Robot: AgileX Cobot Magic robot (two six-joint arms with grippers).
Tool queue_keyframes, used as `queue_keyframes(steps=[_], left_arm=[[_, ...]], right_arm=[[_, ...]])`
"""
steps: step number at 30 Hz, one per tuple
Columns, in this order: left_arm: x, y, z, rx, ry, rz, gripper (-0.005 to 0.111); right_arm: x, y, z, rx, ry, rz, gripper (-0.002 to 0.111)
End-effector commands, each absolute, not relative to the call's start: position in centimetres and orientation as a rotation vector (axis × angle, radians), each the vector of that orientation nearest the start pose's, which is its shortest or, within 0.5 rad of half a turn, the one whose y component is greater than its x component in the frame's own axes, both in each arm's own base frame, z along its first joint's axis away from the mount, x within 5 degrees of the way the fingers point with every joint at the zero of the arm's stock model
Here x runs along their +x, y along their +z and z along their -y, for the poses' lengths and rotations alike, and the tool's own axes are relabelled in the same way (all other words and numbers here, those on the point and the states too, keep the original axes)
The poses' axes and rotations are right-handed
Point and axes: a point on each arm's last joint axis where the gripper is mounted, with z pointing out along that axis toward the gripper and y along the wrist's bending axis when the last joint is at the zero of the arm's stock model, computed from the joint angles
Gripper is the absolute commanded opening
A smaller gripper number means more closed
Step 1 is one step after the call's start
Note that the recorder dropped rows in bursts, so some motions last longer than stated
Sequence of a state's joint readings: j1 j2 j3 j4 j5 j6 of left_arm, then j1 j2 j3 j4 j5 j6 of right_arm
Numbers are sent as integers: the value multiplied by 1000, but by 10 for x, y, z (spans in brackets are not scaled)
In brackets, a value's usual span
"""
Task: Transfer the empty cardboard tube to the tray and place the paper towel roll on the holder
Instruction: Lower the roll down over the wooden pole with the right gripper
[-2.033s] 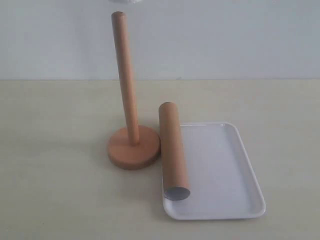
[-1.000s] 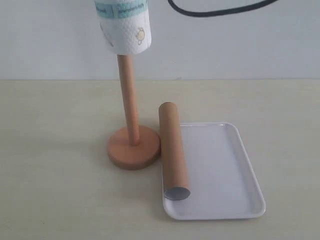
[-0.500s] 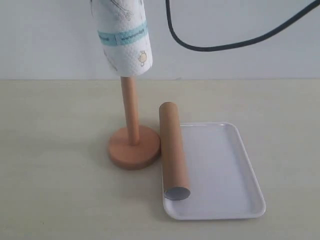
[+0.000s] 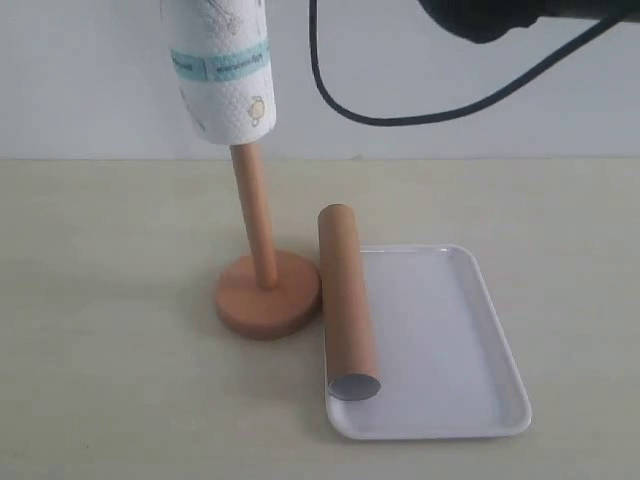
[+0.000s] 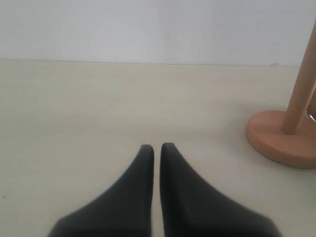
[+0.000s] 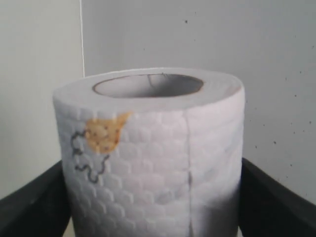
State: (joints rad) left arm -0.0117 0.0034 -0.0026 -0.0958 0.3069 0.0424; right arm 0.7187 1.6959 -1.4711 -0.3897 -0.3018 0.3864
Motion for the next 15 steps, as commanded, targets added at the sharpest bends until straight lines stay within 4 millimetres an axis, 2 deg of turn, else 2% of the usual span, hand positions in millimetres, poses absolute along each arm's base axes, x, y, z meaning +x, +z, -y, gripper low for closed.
queue_keyframes(steps=[1,6,8,11,15], left_arm=[[54,186,3,-23,-79,-1789,4],[54,186,3,-23,-79,-1789,4],[54,186,3,-23,-79,-1789,4],[54,186,3,-23,-79,-1789,4],[54,186,3,-23,-79,-1789,4]], right_arm=[[306,400,-282,-580,699,-1301,0],[307,393,-281,-572,696,-1345,0],[307,380,-280,-551,706,-1371,0],[303,349,-273,-466,756,-1343,0],[300,320,-264,-446,699,-1382,0]])
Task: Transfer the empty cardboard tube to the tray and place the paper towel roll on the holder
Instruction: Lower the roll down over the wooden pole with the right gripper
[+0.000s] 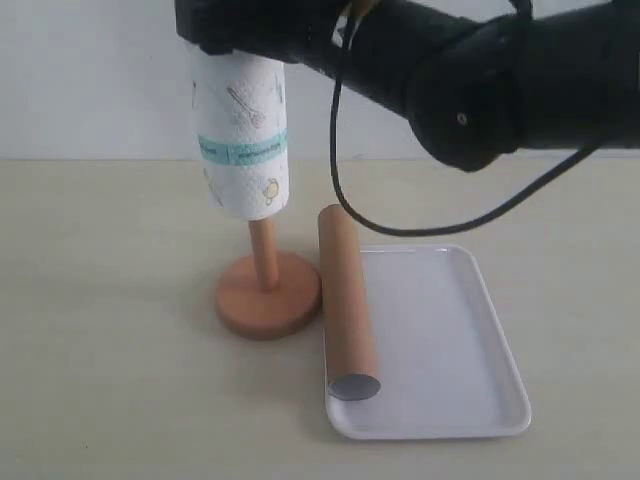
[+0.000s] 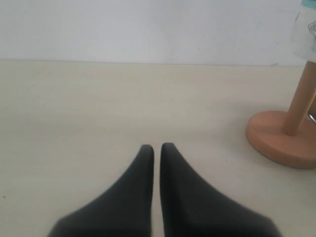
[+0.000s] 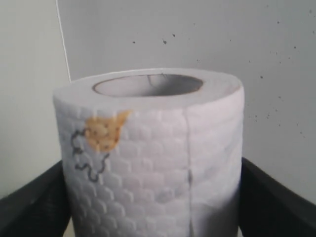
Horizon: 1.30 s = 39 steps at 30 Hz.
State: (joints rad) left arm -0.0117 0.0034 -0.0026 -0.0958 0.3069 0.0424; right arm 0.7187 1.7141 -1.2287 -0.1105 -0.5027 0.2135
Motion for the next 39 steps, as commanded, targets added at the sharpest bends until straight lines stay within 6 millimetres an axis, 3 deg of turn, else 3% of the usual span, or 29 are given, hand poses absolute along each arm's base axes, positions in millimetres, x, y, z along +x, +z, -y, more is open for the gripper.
queue_keyframes(steps=[1,7,12,16,18,20,21,24,26,39], left_arm=[[54,186,3,-23,-79,-1789,4],[54,186,3,-23,-79,-1789,4],[54,186,3,-23,-79,-1789,4],[54,186,3,-23,-79,-1789,4],[54,186,3,-23,-79,-1789,4],[54,186,3,-23,-79,-1789,4],[54,186,3,-23,-79,-1789,4],[54,186,3,-23,-79,-1789,4],[54,186,3,-23,-79,-1789,4],[54,186,3,-23,-79,-1789,4]], right_arm=[[298,314,-263,-447,699,-1386,0],[290,284,-253,-433,688,-1415,0],[298,251,-259,-443,669,-1488,0],[300,241,-261,-445,667,-1502,0],[300,242,-261,-443,670,-1498,5],[300,242,-261,-437,675,-1498,22],[300,242,-261,-419,695,-1506,38],[300,242,-261,-417,697,-1507,62],[300,242,-261,-417,697,-1507,72],[300,239,-261,-427,689,-1540,74]])
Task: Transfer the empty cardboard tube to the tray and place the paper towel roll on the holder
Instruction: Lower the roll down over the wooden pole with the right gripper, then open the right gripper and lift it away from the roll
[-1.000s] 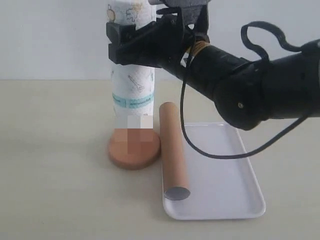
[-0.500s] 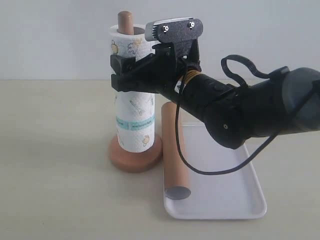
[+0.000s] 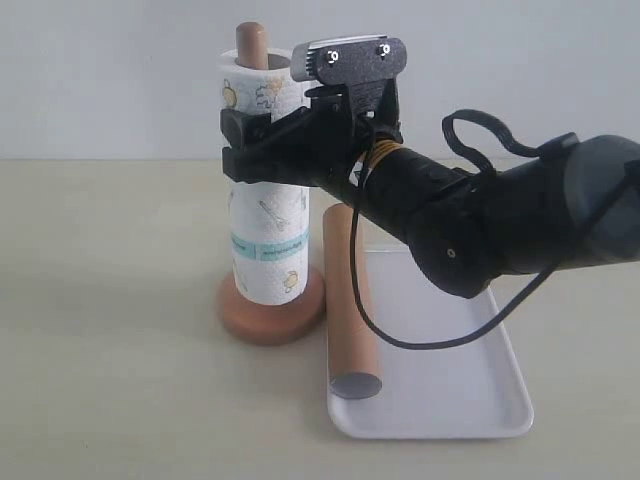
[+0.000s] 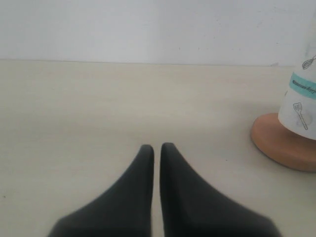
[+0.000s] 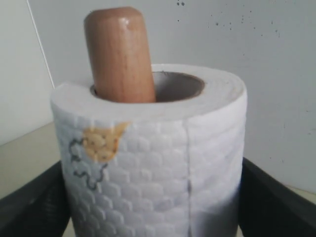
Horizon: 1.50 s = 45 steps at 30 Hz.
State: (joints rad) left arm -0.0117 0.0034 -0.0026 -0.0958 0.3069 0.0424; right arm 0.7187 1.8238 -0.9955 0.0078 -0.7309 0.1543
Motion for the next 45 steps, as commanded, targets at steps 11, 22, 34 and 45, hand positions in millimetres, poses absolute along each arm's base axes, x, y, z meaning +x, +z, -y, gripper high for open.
queue_keyframes(steps=[11,22,34,45], left_arm=[[54,186,3,-23,-79,-1789,4],[54,186,3,-23,-79,-1789,4],[54,186,3,-23,-79,-1789,4],[54,186,3,-23,-79,-1789,4]], right_arm=[[301,234,-261,-432,671,-1591,90],[300,237,-262,-456,667,-1556,105],[277,302,-248,-515,684,-1411,105],[227,391,-203,-473,689,-1289,79]])
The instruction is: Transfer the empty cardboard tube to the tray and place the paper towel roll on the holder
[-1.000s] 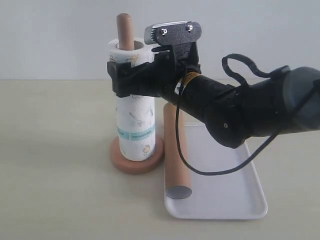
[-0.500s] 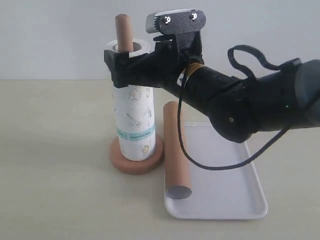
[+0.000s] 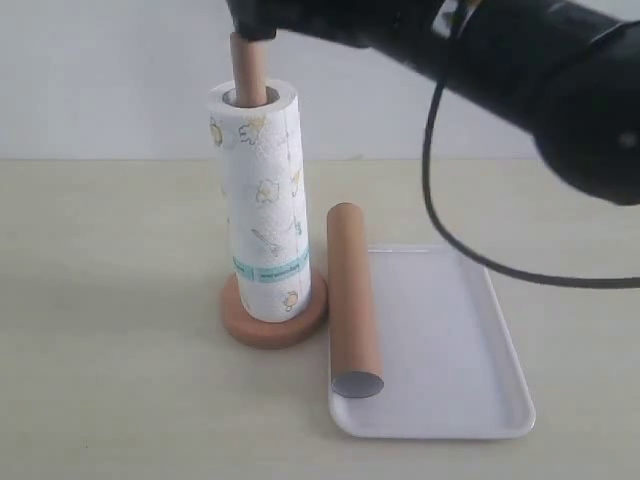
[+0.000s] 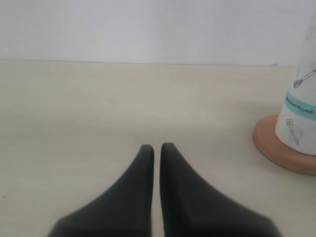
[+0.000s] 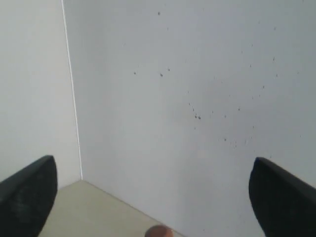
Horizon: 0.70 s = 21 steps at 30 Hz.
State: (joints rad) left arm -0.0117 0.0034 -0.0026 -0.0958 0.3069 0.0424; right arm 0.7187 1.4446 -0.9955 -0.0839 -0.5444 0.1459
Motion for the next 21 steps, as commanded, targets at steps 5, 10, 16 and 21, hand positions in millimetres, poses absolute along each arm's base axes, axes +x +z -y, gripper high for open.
queue_keyframes(steps=[5,10,16,21], left_arm=[[54,186,3,-23,-79,-1789,4],[54,186,3,-23,-79,-1789,4],[54,186,3,-23,-79,-1789,4],[54,186,3,-23,-79,-1789,4]], right_arm=[[198,423,-176,-466,662,-1259,1],[170,449,-145,-614,369,-1116,4],[146,466,-82,-485,215,-1209,4],[122,469,-46,-414,89,-1283,4]])
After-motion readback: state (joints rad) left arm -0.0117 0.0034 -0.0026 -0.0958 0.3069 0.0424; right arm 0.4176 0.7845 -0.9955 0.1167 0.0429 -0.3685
